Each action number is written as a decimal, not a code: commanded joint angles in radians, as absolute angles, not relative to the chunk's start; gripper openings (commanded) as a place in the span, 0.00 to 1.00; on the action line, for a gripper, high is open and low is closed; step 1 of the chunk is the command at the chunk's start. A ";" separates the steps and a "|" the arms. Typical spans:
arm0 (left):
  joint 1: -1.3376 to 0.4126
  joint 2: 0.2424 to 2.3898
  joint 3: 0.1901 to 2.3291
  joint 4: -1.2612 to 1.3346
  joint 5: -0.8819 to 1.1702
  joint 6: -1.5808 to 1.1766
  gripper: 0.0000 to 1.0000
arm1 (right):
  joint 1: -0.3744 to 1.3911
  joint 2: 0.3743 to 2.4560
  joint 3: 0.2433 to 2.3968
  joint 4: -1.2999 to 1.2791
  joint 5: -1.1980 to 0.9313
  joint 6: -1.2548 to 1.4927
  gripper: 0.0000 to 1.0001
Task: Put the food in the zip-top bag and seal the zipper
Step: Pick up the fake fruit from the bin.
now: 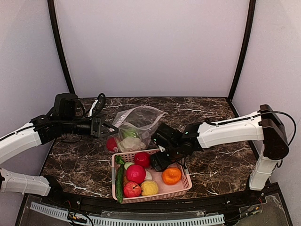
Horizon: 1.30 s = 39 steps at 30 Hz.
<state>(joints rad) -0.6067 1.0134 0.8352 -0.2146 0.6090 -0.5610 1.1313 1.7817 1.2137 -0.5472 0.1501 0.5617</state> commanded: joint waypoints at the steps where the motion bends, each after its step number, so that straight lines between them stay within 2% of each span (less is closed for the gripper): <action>1: -0.601 1.012 0.859 -0.226 0.606 -0.549 0.01 | 1.126 1.803 1.233 -0.534 0.159 0.559 0.91; 11: -0.601 1.009 0.861 -0.227 0.605 -0.551 0.01 | 1.126 1.770 1.225 -0.537 0.168 0.567 0.80; 25: -0.601 1.005 0.860 -0.221 0.602 -0.551 0.01 | 1.126 1.604 1.155 -0.546 0.182 0.624 0.77; 39: -0.602 1.002 0.846 -0.174 0.618 -0.566 0.01 | 1.126 1.309 1.134 -0.507 0.227 0.687 0.76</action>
<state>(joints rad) -0.6067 1.0134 0.8352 -0.2077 0.6098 -0.5621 1.1309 1.3724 1.1137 -0.5629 0.1928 0.6640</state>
